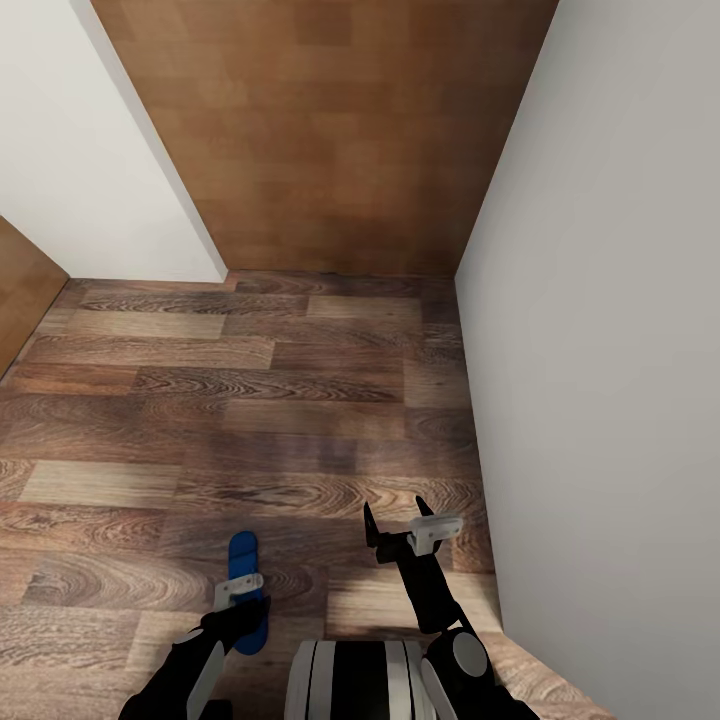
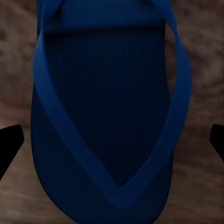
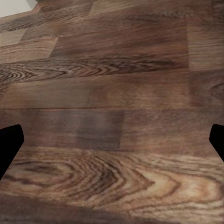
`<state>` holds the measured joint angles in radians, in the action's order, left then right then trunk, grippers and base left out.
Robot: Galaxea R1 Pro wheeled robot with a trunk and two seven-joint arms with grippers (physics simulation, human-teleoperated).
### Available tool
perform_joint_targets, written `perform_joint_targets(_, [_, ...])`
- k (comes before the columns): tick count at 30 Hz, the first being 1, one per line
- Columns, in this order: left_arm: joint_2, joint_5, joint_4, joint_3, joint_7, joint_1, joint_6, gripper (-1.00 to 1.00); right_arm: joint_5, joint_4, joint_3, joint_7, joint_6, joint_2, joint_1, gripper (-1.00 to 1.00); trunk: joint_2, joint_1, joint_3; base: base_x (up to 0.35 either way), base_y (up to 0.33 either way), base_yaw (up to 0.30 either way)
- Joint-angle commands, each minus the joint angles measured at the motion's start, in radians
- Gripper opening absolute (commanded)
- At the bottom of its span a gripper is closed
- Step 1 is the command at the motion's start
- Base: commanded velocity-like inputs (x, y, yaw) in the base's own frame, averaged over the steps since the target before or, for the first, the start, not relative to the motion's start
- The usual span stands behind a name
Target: In the bedroom, move the book from the bed onto either nightstand, and place the two sandals side by side next to the bed.
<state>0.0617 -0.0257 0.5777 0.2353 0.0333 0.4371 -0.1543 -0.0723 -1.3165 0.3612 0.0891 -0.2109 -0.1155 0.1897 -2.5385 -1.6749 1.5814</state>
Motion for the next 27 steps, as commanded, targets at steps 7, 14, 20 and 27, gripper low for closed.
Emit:
perform_joint_targets(7, [0.001,-0.003,0.002,0.007,0.003,0.000,-0.007,-1.00,-0.008,-0.009,0.002,0.004,-0.004,0.000,0.001,1.00,0.000,0.000,0.001,0.000,0.000,0.000])
perform_joint_targets(14, [0.001,-0.003,0.002,0.007,0.003,0.000,-0.007,-1.00,-0.008,-0.015,0.002,0.004,-0.004,0.000,0.001,1.00,0.000,0.000,0.001,0.000,0.000,0.000])
perform_joint_targets(20, [0.000,-0.005,0.002,0.007,0.003,0.000,-0.007,-1.00,-0.008,-0.015,0.002,0.004,-0.004,0.000,0.001,1.00,0.000,0.000,0.001,0.000,0.000,0.000])
perform_joint_targets(27, [0.000,-0.008,0.002,0.007,0.005,0.000,-0.008,-1.00,-0.008,-0.015,0.002,0.004,-0.004,0.000,0.001,1.00,0.001,0.003,-0.027,0.000,0.000,0.000])
